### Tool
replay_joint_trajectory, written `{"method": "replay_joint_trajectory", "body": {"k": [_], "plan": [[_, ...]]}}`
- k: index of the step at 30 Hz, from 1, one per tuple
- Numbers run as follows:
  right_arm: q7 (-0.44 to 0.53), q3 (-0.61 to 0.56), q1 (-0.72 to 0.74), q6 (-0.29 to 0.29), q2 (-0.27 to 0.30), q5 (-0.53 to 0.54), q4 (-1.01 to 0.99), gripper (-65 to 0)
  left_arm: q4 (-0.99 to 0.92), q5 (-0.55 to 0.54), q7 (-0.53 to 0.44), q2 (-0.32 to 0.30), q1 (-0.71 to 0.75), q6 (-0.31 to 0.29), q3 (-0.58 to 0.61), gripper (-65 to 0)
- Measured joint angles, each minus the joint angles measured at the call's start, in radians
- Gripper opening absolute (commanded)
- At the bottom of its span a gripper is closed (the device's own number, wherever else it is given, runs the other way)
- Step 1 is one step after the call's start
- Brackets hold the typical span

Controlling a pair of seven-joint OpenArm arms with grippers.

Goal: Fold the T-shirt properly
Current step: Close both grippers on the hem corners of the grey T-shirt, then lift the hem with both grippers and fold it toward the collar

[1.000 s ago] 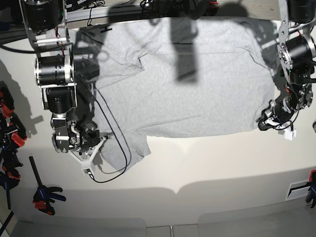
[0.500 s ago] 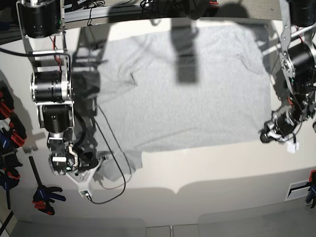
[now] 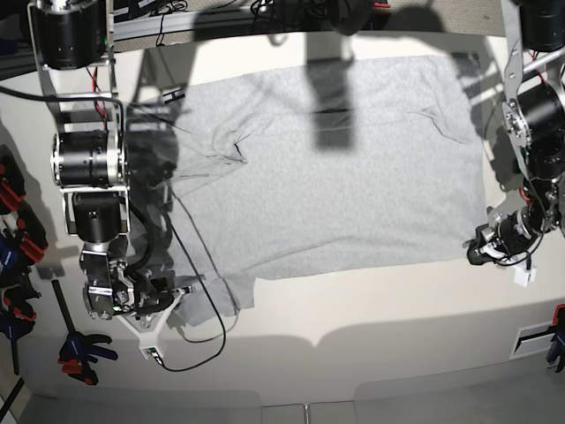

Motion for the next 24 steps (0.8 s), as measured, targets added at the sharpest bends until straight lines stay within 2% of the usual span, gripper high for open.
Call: {"method": "replay_joint_trajectory", "body": {"k": [6,8,11,14,17,20,24], "plan": [[-0.044,-0.001,-0.085,0.003,0.005,0.066,0.141,-65.0,0.245,-0.003,0.078,0.0,0.117,0.0,0.003,-65.0],[-0.056,-0.002,-0.133,0.003,0.009,0.079,0.21,-65.0,0.344,-0.004,0.094,0.002,0.187,0.035,0.004,-65.0],[-0.097,-0.003,-0.196,0.005,0.014,0.077,0.323,-65.0,0.489,-0.01,0.096,0.003,0.294,0.131,0.005,-65.0],[-0.13,0.016,-0.253,0.002,0.017,0.079,0.442,-65.0,0.633,-0.041,0.1,0.003,0.396,0.135,0.005,-65.0],[-0.17,0.085,-0.321,-0.001,0.011,0.081,0.568,-65.0,0.784,-0.088,0.126,0.003,0.497,0.144,0.006,-65.0],[-0.223,0.188,-0.401,0.007,0.011,0.079,0.702,-65.0,0.932,-0.093,0.133,0.003,0.585,0.194,0.006,-65.0],[-0.293,0.338,-0.511,0.058,0.014,0.096,0.893,-65.0,1.123,-0.095,0.133,0.003,0.692,0.22,0.007,-65.0]]}}
